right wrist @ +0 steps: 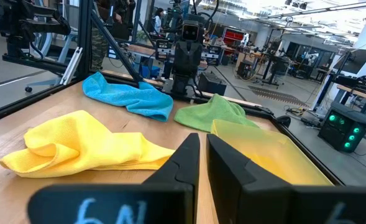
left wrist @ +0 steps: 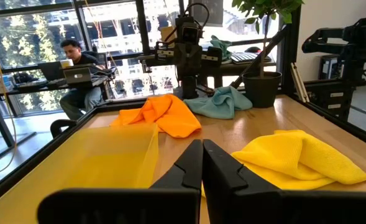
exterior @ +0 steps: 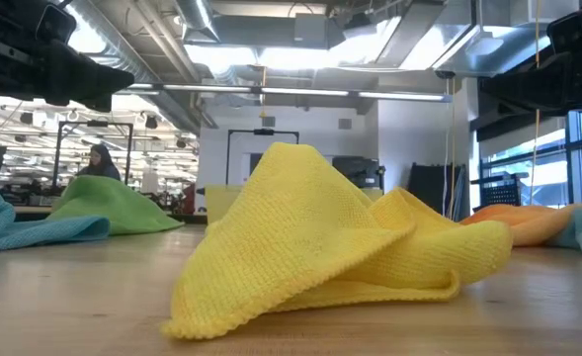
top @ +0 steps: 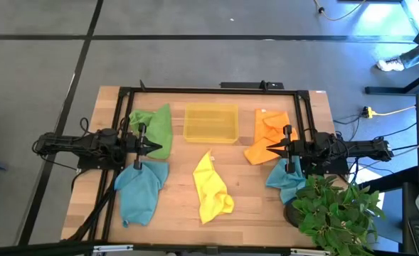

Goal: Fold microfiber towels

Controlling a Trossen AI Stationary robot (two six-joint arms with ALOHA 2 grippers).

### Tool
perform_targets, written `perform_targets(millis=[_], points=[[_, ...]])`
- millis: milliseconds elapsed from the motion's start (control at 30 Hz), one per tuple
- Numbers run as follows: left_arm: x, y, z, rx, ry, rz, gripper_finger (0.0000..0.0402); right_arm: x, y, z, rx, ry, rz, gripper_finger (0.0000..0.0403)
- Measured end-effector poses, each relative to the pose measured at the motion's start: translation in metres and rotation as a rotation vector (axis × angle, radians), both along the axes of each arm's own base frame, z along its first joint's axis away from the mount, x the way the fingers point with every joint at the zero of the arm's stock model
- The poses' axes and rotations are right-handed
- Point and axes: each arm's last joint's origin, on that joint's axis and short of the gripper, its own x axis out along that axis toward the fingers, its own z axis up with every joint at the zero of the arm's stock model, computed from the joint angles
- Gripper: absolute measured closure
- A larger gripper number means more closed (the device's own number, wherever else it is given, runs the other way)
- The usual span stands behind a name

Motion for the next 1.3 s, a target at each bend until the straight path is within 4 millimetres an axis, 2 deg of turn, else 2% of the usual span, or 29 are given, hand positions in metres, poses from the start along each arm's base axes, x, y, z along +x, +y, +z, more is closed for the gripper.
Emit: perform_targets(millis=[267, 633, 900, 967, 1133, 1200, 1300], points=[[0.000, 0.000, 0.000, 0.000, 0.000, 0.000, 0.0401, 0.000, 0.000, 0.001, 0.001, -0.009, 0.000, 0.0370], [0.000, 0.000, 0.000, 0.000, 0.000, 0.000, 0.0401, -0.004, 0.000, 0.027, 0.073, -0.279, 0.009, 0.0370], [0.000, 0.000, 0.000, 0.000, 0.000, 0.000, 0.0401, -0.005, 0.000, 0.028, 0.071, -0.293, 0.004, 0.0370], [0.000, 0.000, 0.000, 0.000, 0.000, 0.000, 0.0401, -0.005, -0.002, 0.028, 0.073, -0.293, -0.040, 0.0370], [0.000, 0.000, 0.000, 0.000, 0.000, 0.000, 0.0401, -0.006, -0.009, 0.028, 0.055, -0.287, -0.287, 0.0370], [0.000, 0.000, 0.000, 0.000, 0.000, 0.000, 0.0401, -0.006, -0.009, 0.027, 0.071, -0.287, -0.308, 0.0370], [0.000, 0.000, 0.000, 0.000, 0.000, 0.000, 0.0401, -0.005, -0.007, 0.026, 0.056, -0.268, -0.249, 0.0370]])
